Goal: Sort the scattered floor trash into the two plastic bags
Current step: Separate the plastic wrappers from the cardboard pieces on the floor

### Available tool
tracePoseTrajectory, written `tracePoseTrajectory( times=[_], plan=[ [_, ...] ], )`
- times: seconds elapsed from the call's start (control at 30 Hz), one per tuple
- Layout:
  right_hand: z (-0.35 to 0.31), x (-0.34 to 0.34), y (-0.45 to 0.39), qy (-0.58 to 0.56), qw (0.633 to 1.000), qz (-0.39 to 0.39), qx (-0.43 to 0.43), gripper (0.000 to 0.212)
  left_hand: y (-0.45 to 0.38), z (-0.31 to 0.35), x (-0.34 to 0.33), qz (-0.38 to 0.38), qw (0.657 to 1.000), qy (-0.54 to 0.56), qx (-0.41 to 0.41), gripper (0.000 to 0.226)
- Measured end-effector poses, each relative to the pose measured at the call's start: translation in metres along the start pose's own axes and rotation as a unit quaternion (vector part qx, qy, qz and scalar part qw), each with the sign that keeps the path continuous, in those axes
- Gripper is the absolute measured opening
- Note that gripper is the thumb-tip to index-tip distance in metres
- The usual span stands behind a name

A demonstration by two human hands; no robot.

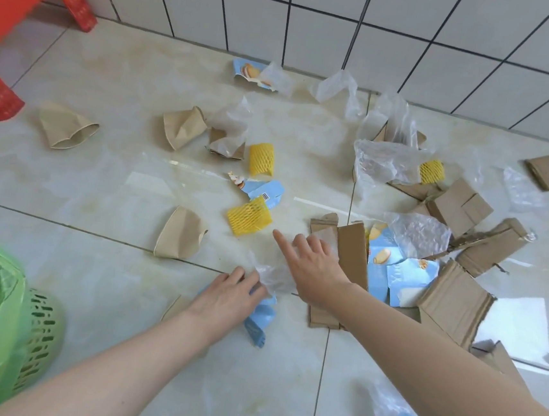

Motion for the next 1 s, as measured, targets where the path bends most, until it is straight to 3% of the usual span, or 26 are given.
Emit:
tracePoseTrajectory(
  times=[0.23, 0.37, 0.57, 0.77, 0.87, 1.0],
  plan=[
    [0.001, -0.003, -0.004, -0.01, 1.0, -0.006, -0.024, 0.079, -0.001, -0.004, 0.007, 0.032, 0.999, -0.011, -0.008, 0.068],
    [0.003, 0.0, 0.0, -0.002, 1.0, 0.003, -0.023, 0.064, -0.003, -0.014, 0.002, 0.025, 0.998, 0.06, 0.007, 0.078],
    [0.022, 0.017, 0.003, -0.042, 0.998, 0.036, -0.037, 0.043, -0.005, -0.025, 0.024, -0.005, 0.969, 0.231, 0.087, 0.036],
    [0.053, 0.038, -0.001, -0.095, 0.987, 0.085, -0.096, 0.035, -0.029, -0.045, 0.057, 0.101, 0.96, 0.228, 0.131, 0.011],
    [0.076, 0.04, -0.004, -0.11, 0.98, 0.087, -0.142, 0.029, -0.043, -0.056, 0.072, 0.109, 0.954, 0.236, 0.152, 0.012],
    [0.107, 0.047, -0.003, -0.147, 0.965, 0.084, -0.202, 0.031, -0.062, -0.067, 0.091, 0.09, 0.965, 0.166, 0.181, 0.023]
  ],
)
Point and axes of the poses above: each hand's wrist, its own y-axis away from the middle knuckle, its own x-axis out of the back of the hand, z = x × y, the point moved 4 cm from there along -y, towards the middle knuckle, and after that the axes turned 3 degrees about y, right-handed, at the moved point
